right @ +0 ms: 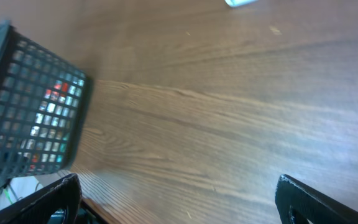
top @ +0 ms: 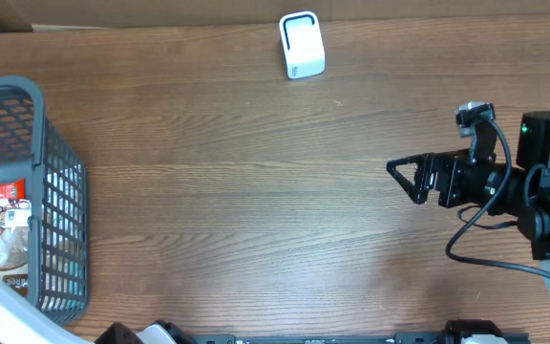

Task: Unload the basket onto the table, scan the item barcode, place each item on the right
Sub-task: 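Swing the left gripper over the grey basket, then grasp the white Pantene tube in the basket with the left gripper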

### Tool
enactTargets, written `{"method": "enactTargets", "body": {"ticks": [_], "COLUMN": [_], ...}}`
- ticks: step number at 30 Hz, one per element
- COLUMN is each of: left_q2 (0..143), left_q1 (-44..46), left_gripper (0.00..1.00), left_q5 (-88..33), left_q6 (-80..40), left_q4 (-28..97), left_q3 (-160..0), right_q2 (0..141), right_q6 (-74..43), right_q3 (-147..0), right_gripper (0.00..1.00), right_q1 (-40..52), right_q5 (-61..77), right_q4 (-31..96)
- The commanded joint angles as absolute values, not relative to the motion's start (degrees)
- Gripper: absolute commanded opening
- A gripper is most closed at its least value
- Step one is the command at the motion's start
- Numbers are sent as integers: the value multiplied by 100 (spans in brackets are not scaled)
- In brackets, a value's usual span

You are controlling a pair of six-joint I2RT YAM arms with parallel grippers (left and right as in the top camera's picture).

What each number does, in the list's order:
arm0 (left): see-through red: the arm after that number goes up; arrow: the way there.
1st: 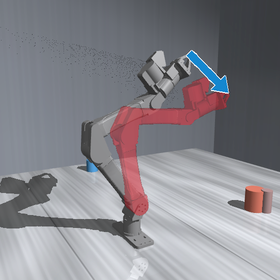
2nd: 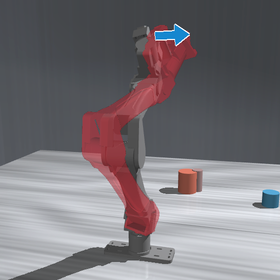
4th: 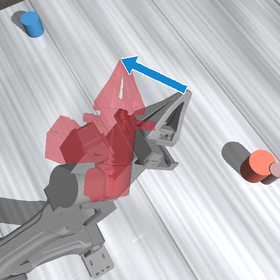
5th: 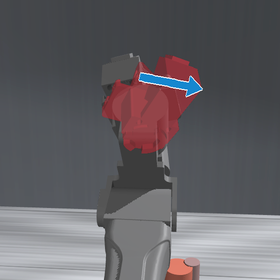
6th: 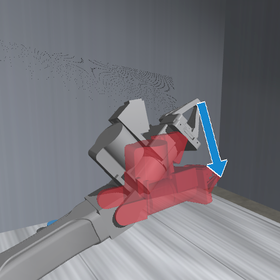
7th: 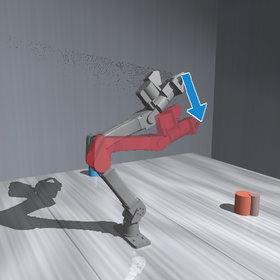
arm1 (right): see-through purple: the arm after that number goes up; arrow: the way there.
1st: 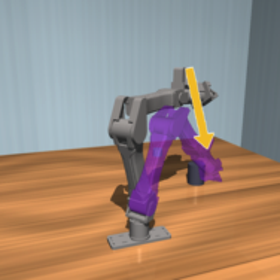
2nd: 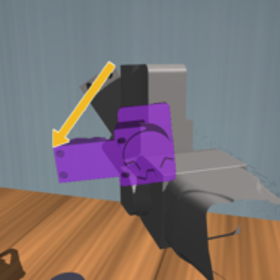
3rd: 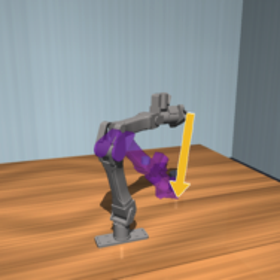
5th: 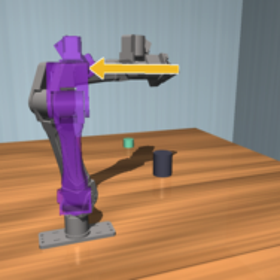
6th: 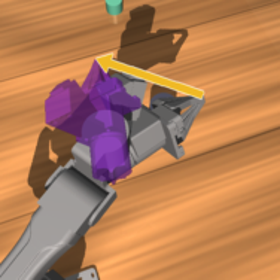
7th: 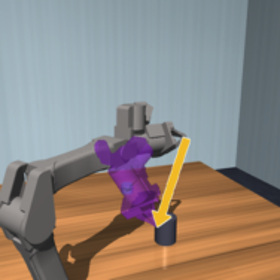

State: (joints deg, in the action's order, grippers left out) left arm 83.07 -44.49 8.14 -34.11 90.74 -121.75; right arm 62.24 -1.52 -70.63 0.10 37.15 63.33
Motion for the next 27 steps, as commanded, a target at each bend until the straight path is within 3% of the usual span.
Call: {"method": "enactTargets", "body": {"ticks": [1,7,13,27], "left_q2": [8326,8326,8433,9933], "left_q1": [-4869,-4991,-4991,-4982], "left_gripper": [96,94,98,90], "left_q5": [744,421,-1000,-1656], "left_q6": [-3607,-3282,-1754,-775], "left_q4": [8814,7749,6152,5509], "left_q3": [-11585,-10248,-9129,-8484], "right_q2": [6311,6431,6442,6442], "right_q6": [-150,-150,-150,-152], "right_q3": [-7207,-7207,-7207,-7207], "right_gripper": [100,100,100,100], "right_q1": [27,27,27,27], "right_q5": [3328,3306,3297,2936], "right_q4": [6449,6510,6479,6493]}}
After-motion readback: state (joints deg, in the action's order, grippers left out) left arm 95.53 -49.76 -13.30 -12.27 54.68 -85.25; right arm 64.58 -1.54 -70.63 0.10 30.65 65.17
